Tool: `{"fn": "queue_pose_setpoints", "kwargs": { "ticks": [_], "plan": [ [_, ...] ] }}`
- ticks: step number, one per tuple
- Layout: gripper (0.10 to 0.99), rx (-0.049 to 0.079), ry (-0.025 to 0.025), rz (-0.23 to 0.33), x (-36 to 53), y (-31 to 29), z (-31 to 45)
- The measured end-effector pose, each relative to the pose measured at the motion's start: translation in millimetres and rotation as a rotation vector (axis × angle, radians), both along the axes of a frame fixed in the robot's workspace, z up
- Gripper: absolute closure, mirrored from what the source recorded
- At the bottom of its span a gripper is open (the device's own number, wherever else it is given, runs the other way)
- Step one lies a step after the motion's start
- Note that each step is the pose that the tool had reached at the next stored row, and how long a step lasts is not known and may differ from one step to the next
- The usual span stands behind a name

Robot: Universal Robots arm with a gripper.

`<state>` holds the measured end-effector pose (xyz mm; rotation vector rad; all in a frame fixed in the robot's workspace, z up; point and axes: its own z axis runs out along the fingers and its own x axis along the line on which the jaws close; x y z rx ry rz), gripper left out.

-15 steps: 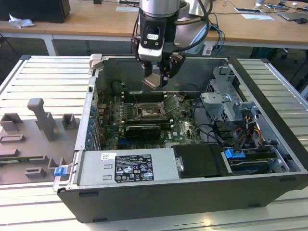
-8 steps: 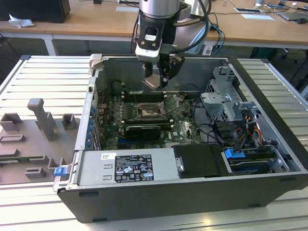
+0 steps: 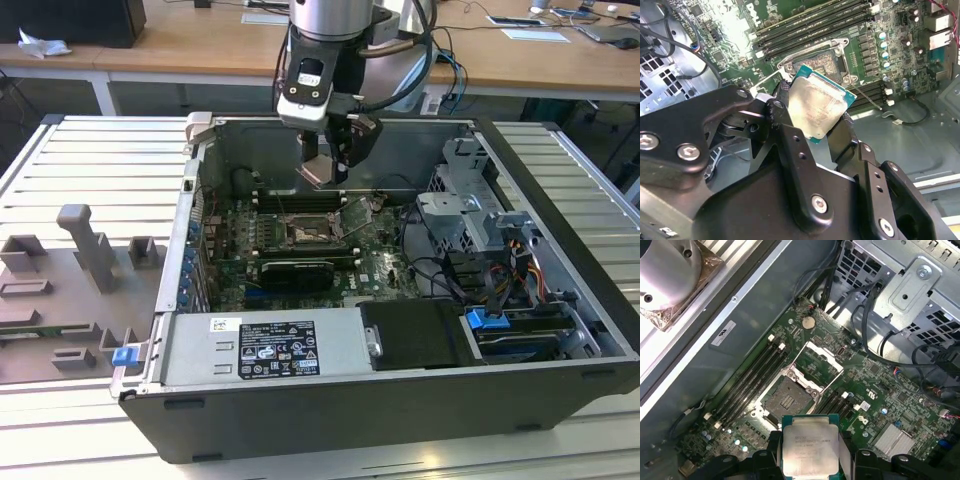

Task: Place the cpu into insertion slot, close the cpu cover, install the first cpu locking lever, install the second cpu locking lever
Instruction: 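Place the cpu into insertion slot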

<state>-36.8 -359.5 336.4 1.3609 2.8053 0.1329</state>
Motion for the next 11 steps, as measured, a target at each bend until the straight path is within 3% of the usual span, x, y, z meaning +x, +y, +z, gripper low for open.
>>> {"fn": "queue_pose_setpoints", "kwargs": {
  "ticks": [11],
  "plan": [
    [0.545, 0.0, 0.0001, -0.063, 0.0, 0.0, -2.7]
  ]
}}
